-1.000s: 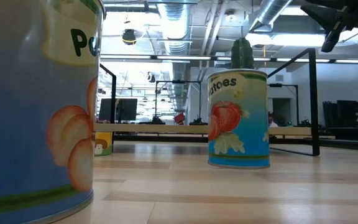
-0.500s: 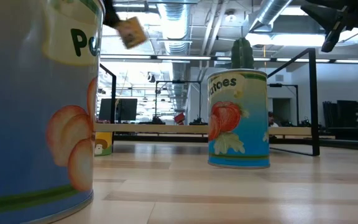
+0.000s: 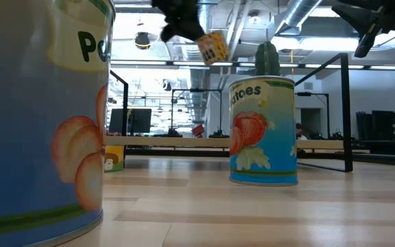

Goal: Pick and place cans onto a shelf
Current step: Put the small canned black beans on the shelf

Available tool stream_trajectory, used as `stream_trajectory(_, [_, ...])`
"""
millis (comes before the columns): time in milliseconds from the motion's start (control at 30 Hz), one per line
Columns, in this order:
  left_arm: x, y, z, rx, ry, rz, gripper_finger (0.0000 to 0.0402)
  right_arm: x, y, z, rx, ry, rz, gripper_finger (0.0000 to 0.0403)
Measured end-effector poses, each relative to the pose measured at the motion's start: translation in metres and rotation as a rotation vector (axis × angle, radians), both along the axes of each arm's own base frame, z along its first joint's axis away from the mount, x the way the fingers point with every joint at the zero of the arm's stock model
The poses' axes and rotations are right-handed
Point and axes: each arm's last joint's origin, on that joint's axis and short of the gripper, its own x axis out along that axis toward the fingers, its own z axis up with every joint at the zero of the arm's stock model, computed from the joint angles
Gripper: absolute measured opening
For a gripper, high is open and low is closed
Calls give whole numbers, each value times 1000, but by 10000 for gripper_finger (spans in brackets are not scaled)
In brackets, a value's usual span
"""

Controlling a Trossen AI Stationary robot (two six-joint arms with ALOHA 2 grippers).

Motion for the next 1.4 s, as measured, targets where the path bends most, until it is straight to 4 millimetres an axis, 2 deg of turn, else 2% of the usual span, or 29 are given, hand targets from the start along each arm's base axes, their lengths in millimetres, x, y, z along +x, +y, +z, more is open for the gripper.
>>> stream_trajectory(133, [25,6,1,13,65,-60,0,0,0,0,0,0,0,111])
stream_trajectory(267, [47,9,-12,-19,97,-129,0,1,0,-2,-5,18,0,111])
stream_trajectory(533, [75,10,-50,-85,173,-181,0,1,0,-2,-8,26,1,111])
stream_trajectory(733, [93,1,-85,-129,247,-226,0,1,0,-3,-10,34,1,111])
stream_trajectory(867, [101,-6,-102,-143,287,-246,0,2,0,-3,-10,34,1,111])
stream_trajectory(1167, [103,-22,-105,-130,315,-280,0,2,0,-3,-10,35,1,111])
stream_trajectory(1400, [107,-31,-116,-121,343,-296,0,2,0,-3,-11,35,1,111])
